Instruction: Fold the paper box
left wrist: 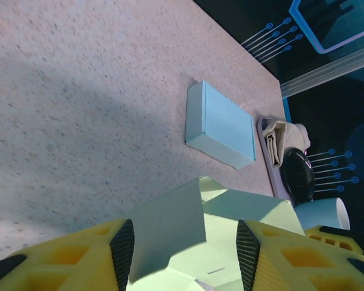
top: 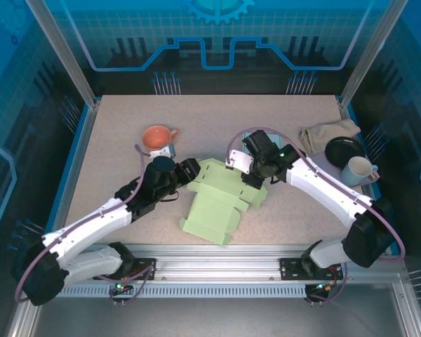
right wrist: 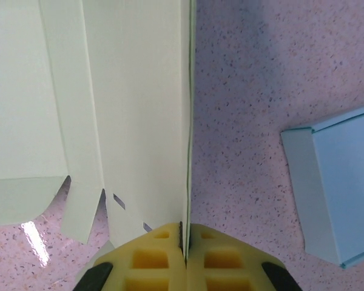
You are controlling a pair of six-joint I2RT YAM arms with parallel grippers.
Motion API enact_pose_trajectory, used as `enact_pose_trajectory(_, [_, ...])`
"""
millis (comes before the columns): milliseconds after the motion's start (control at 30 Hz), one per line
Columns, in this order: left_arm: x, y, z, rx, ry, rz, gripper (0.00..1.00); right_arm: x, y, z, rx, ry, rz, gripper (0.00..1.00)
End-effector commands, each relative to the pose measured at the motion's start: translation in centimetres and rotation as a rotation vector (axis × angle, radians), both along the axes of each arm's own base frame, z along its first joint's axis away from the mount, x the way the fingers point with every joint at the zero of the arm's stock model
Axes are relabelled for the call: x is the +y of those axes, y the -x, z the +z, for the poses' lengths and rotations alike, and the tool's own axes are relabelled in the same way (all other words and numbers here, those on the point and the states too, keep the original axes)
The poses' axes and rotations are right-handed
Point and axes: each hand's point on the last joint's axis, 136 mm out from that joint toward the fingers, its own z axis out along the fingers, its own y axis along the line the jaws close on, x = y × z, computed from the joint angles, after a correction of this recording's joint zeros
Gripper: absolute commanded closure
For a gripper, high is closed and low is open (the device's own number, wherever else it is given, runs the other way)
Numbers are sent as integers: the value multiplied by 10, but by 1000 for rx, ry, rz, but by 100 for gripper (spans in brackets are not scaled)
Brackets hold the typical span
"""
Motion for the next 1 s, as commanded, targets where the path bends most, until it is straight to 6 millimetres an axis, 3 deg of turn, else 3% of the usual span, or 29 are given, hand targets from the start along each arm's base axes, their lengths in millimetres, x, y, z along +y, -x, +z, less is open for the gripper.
enact_pose_trajectory(0, [-17,-8,20,-1,103,-5,50,8,3,9,-26,-35,10,100])
enact_pose_trajectory(167, [-14,-6,28,-16,105,29,53,8,1,6,-26,-27,8,100])
enact_pose_trajectory(333, [-2,11,53,-84,80,54,53,7,-2,3,-29,-11,-1,100])
enact_pose_trajectory(467, [-1,19,62,-116,85,44,52,7,-2,3,-29,-13,0,100])
enact_pose_trajectory(767, [-28,2,67,-132,109,-4,52,9,3,2,-30,-4,14,100])
enact_pose_trajectory(967, [-25,-8,64,-147,40,32,53,10,4,2,-34,1,22,100])
